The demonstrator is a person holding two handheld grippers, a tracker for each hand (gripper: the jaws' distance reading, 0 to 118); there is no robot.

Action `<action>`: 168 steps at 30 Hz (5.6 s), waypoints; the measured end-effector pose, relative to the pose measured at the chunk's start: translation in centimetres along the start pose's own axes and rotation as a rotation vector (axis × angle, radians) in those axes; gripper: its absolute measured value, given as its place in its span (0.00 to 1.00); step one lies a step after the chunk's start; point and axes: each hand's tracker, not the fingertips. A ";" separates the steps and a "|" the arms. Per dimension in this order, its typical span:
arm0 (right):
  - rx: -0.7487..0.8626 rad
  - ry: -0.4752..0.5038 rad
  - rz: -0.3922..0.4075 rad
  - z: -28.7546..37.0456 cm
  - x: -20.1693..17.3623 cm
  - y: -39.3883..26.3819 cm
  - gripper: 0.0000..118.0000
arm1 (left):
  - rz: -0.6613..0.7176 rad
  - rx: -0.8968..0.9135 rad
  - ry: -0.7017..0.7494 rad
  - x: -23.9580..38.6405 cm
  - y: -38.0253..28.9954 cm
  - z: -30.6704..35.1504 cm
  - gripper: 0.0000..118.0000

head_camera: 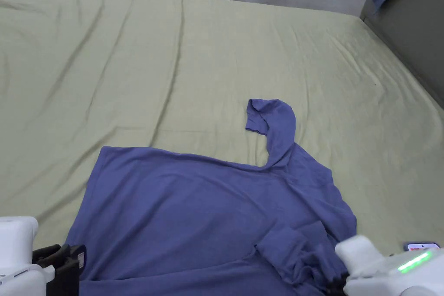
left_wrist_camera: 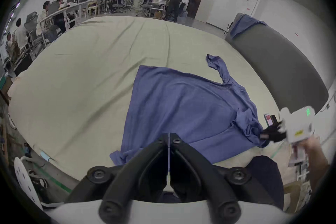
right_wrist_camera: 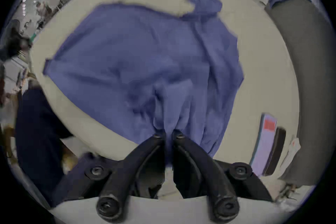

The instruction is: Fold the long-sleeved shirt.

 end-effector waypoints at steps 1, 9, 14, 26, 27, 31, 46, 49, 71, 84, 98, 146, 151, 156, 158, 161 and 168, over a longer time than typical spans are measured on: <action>-0.025 -0.011 0.005 -1.6 -0.1 -0.1 0.02 | 0.001 -0.001 0.001 0.1 0.0 0.0 0.00; 0.161 0.015 -0.112 4.4 1.8 0.6 0.74 | 0.004 -0.015 -0.010 0.7 -0.1 0.2 0.00; 0.436 0.007 -0.215 11.1 1.5 -0.6 0.91 | 0.000 -0.013 -0.010 1.1 -0.2 -0.1 0.00; 0.497 0.197 -0.341 8.6 0.0 0.1 0.00 | -0.058 -0.065 0.216 -2.2 11.6 -15.8 1.00; 0.493 0.186 -0.348 8.5 0.1 0.3 0.00 | -0.069 -0.077 0.248 -2.8 13.1 -18.4 1.00; 0.457 0.153 -0.378 7.8 1.1 1.1 0.00 | -0.155 -0.121 0.309 -3.1 15.3 -26.2 1.00; 0.160 -0.040 -0.379 -5.9 12.2 19.1 0.99 | -0.099 -0.066 0.114 -0.9 13.3 -20.6 0.00; 0.044 0.020 -0.400 -7.9 12.0 19.7 0.53 | -0.069 -0.051 0.095 -1.3 13.5 -18.6 0.00; 1.102 -0.082 -0.347 27.2 3.1 7.2 0.01 | 0.148 0.466 -0.142 0.5 18.6 8.3 0.00; 1.296 -0.380 -0.279 47.5 8.9 28.9 0.01 | 0.051 0.658 -0.074 2.4 46.2 11.0 0.00; 1.311 -0.500 -0.348 55.2 12.1 43.7 0.01 | 0.054 0.819 0.068 4.1 62.1 12.4 0.00; 0.303 -0.015 0.137 8.7 -3.3 -4.6 0.01 | -0.264 -0.243 0.130 -6.4 -0.4 1.0 0.00; 0.155 0.015 0.135 3.9 -3.3 -3.9 0.01 | -0.287 -0.311 0.145 -6.0 -4.2 -3.0 0.00; 0.057 0.072 0.042 1.0 -2.7 -2.8 0.02 | -0.232 -0.368 0.168 -7.5 -5.8 -6.1 0.01; 0.025 0.101 -0.008 0.2 -2.1 -2.4 0.15 | -0.151 -0.355 0.149 -8.1 -5.8 -6.2 0.13; 0.112 0.119 -0.095 1.7 -1.0 -2.2 0.67 | -0.037 -0.305 0.075 -8.2 -4.2 -4.5 0.89; 0.394 0.159 -0.245 11.2 -0.2 -2.2 0.67 | -0.055 -0.018 0.026 -3.7 -2.4 4.7 0.61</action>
